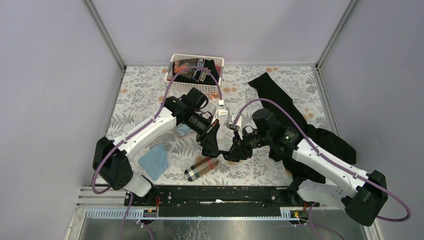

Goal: Organize the sunglasses
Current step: Place the sunglasses in the sunglasses case.

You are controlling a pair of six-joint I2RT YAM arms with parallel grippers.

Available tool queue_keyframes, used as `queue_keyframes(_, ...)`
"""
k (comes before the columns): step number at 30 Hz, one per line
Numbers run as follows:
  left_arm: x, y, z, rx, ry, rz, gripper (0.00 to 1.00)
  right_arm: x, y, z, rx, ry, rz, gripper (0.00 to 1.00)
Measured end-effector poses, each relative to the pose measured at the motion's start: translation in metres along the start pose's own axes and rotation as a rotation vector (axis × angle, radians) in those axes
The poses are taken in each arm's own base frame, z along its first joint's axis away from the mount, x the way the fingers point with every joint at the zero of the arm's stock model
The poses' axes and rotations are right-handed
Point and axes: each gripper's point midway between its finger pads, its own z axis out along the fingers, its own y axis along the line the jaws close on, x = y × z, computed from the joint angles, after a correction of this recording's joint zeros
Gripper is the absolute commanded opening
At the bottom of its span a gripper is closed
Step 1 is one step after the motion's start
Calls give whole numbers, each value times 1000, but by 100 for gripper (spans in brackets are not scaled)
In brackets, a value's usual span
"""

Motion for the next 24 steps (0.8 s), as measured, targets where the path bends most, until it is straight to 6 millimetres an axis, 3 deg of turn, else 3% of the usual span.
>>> queue_keyframes(3,0,-1,0,5,-1,0,0,0,0,-1,-7,-3,5,15)
queue_keyframes(7,-1,0,0,4,-4,1,0,-1,-1,-1,-17,-7,24,19)
queue_keyframes(9,-2,1,0,1,-6,8,0,-1,-2,-1,-17,-8,46,25)
queue_keyframes(13,-2,4,-1,-12,-6,8,0,-1,-6,0,-8,-7,71,49)
queue_keyframes(16,-1,7,-1,-29,-2,1,0,0,-12,0,23,-7,89,58)
queue_keyframes(24,-1,18,0,-86,7,-6,0,-2,-38,-7,197,-20,110,67)
